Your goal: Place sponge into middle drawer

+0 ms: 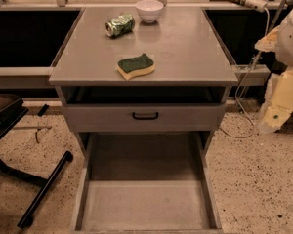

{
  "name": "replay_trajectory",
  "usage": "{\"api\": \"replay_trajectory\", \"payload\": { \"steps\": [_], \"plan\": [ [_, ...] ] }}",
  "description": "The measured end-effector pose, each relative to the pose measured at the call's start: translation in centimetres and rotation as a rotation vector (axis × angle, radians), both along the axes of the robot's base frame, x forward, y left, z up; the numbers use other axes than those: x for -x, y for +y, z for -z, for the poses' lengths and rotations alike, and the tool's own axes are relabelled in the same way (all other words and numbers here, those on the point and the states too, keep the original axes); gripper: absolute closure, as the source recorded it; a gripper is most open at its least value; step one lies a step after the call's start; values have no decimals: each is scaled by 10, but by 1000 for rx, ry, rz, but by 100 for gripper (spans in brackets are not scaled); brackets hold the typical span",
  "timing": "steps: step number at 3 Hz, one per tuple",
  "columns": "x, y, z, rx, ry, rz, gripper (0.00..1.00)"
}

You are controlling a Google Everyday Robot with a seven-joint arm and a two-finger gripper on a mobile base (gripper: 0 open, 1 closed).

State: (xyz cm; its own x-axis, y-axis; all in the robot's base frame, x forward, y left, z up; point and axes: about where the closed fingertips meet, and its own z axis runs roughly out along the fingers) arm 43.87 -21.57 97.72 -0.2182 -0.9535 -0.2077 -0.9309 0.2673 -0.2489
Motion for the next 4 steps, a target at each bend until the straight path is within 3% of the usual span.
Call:
{"api": "replay_trajectory", "payload": {
  "steps": [1,3,4],
  "plan": [
    [-6,4,5,-11,-10,-11,0],
    [-64,35,33,-27,-63,-116,0],
    [-96,49,47,-31,-66,-151,0]
  ]
}}
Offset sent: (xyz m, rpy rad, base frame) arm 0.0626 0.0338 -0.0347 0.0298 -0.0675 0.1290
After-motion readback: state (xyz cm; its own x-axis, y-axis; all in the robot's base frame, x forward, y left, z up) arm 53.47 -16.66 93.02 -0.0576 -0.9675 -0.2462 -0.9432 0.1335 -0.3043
